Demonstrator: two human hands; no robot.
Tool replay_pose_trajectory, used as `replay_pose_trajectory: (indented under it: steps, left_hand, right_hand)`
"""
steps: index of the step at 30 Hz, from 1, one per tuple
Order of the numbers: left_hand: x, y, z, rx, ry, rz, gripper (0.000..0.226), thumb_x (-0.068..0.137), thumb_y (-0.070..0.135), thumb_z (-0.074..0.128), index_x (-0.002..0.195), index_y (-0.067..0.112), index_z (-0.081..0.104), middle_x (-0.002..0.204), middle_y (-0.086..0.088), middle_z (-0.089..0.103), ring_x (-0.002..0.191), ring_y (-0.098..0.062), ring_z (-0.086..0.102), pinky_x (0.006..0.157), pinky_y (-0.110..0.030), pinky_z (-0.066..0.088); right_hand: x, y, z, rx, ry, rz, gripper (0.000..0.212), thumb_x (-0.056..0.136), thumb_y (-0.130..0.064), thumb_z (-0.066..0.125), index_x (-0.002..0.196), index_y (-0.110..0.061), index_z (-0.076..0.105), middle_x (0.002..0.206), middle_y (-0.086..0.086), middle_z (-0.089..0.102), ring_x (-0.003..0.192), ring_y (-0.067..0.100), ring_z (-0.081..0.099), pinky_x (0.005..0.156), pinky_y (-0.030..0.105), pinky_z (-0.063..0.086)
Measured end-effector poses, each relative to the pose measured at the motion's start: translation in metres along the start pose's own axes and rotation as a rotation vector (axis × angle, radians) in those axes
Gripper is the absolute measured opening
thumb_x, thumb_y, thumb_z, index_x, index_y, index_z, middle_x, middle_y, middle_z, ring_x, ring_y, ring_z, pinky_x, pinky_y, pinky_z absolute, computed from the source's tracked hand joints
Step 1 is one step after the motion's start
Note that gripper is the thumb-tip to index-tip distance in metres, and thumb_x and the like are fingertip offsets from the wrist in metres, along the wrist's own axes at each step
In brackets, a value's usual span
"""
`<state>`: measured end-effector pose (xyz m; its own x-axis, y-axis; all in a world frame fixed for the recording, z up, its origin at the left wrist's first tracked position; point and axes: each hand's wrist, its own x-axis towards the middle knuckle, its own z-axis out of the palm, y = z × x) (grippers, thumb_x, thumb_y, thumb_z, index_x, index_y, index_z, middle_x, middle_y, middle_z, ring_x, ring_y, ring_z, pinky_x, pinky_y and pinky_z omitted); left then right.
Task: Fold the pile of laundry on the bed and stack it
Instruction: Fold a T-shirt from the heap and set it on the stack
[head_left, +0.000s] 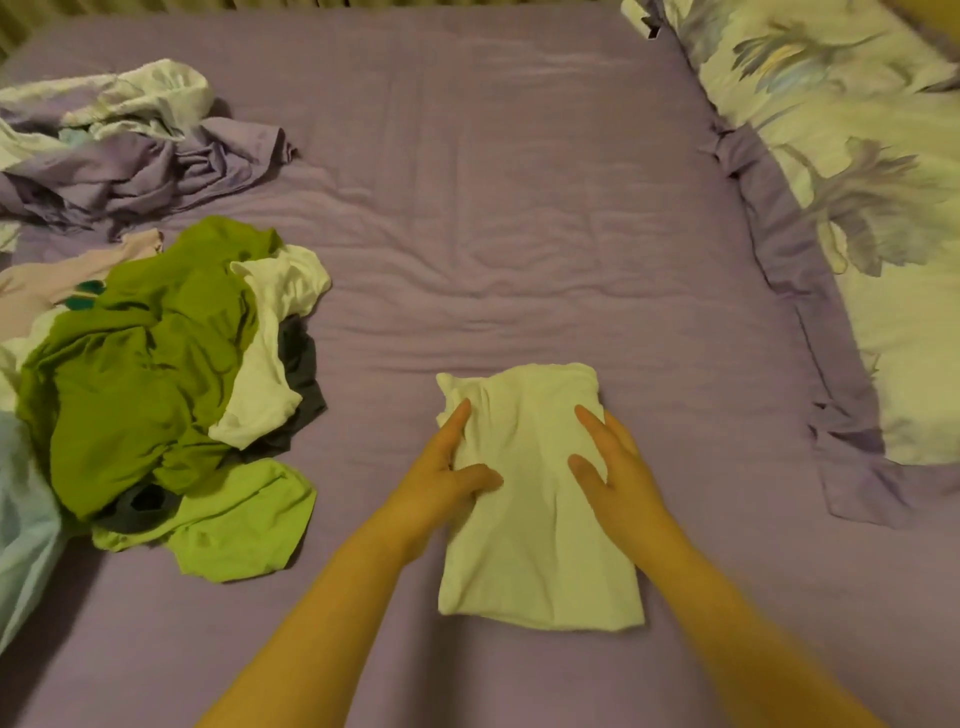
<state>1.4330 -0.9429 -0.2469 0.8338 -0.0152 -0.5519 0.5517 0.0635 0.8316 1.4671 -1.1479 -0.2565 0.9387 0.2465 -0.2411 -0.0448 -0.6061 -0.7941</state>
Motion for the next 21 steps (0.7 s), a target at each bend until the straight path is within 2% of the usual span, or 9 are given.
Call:
replay_pose_trajectory:
  steps: [1, 4, 9, 12, 14, 16, 17, 19, 21]
  left_hand:
    - [0.005, 0.009, 0.013, 0.059, -0.047, 0.002, 0.090, 0.084, 0.008, 0.068, 0.146, 0.047, 0.017, 0.136, 0.021, 0.024, 0.115, -0.003, 0.044, 0.083, -0.020, 0.050]
    - [0.025, 0.031, 0.054, 0.163, -0.148, 0.012, 0.102, 0.081, 0.006, 0.070, 0.148, 0.046, 0.004, 0.153, 0.017, 0.009, 0.139, -0.019, 0.027, 0.107, -0.043, 0.040]
    - [0.071, 0.047, 0.111, 0.201, -0.177, 0.090, 0.105, 0.081, 0.004, 0.069, 0.149, 0.045, 0.000, 0.155, 0.012, 0.012, 0.140, -0.023, 0.027, 0.109, -0.048, 0.037]
    - [0.089, 0.036, 0.137, 0.150, -0.137, 0.134, 0.100, 0.080, 0.003, 0.069, 0.146, 0.045, 0.008, 0.148, 0.012, 0.026, 0.134, -0.019, 0.034, 0.107, -0.044, 0.039]
    - [0.093, 0.016, 0.152, 0.276, -0.118, 0.142, 0.096, 0.082, 0.007, 0.070, 0.148, 0.038, 0.007, 0.147, 0.006, 0.026, 0.136, -0.020, 0.030, 0.110, -0.040, 0.033]
    - [0.092, -0.006, 0.163, 0.455, -0.098, 0.117, 0.096, 0.087, 0.012, 0.067, 0.151, 0.031, -0.001, 0.148, -0.005, 0.020, 0.135, -0.019, 0.027, 0.108, -0.027, 0.026]
    - [0.091, -0.016, 0.166, 0.506, -0.091, 0.116, 0.093, 0.088, 0.014, 0.065, 0.151, 0.031, -0.001, 0.145, -0.006, 0.021, 0.129, -0.016, 0.030, 0.100, -0.018, 0.025]
    - [0.090, -0.027, 0.169, 0.540, -0.084, 0.113, 0.087, 0.090, 0.018, 0.063, 0.151, 0.033, 0.003, 0.140, -0.004, 0.024, 0.115, -0.011, 0.034, 0.090, -0.012, 0.025]
    - [0.090, -0.029, 0.169, 0.492, -0.074, 0.092, 0.082, 0.091, 0.018, 0.062, 0.152, 0.032, 0.008, 0.143, -0.004, 0.026, 0.122, -0.015, 0.037, 0.101, -0.018, 0.029]
  right_hand:
    - [0.004, 0.004, -0.018, 0.003, -0.005, 0.017, 0.057, 0.098, -0.009, 0.047, 0.148, -0.022, 0.024, 0.157, -0.004, 0.014, 0.143, 0.012, 0.018, 0.102, 0.009, 0.017]
    - [0.019, 0.020, -0.070, -0.022, -0.025, 0.048, 0.064, 0.095, -0.001, 0.045, 0.150, -0.020, 0.018, 0.158, -0.003, 0.007, 0.143, 0.013, 0.014, 0.096, 0.005, 0.014]
    - [0.044, 0.054, -0.136, -0.131, 0.020, 0.035, 0.065, 0.095, -0.003, 0.043, 0.150, -0.024, 0.015, 0.159, -0.004, 0.002, 0.141, 0.008, 0.012, 0.089, 0.000, 0.011]
    - [0.053, 0.082, -0.155, -0.148, 0.045, 0.083, 0.071, 0.095, -0.003, 0.044, 0.151, -0.025, 0.007, 0.160, -0.001, -0.001, 0.145, 0.013, 0.007, 0.097, 0.010, 0.014]
    - [0.046, 0.105, -0.149, -0.170, 0.006, 0.179, 0.073, 0.096, -0.004, 0.044, 0.152, -0.024, 0.002, 0.160, 0.004, -0.005, 0.146, 0.017, 0.001, 0.107, 0.021, 0.015]
    - [0.032, 0.128, -0.132, -0.270, -0.035, 0.234, 0.071, 0.097, -0.006, 0.044, 0.151, -0.023, 0.002, 0.160, 0.008, -0.008, 0.147, 0.022, 0.001, 0.111, 0.028, 0.016]
    - [0.024, 0.138, -0.123, -0.339, -0.035, 0.227, 0.068, 0.098, -0.008, 0.044, 0.151, -0.023, 0.005, 0.160, 0.008, -0.007, 0.147, 0.024, 0.005, 0.112, 0.030, 0.018]
    - [0.013, 0.150, -0.111, -0.428, 0.017, 0.186, 0.062, 0.099, -0.013, 0.045, 0.151, -0.026, 0.014, 0.160, 0.007, 0.001, 0.144, 0.027, 0.017, 0.113, 0.035, 0.026]
    - [0.007, 0.155, -0.107, -0.345, 0.122, 0.179, 0.055, 0.098, -0.008, 0.046, 0.148, -0.023, 0.029, 0.157, 0.011, 0.014, 0.138, 0.028, 0.030, 0.108, 0.029, 0.029]
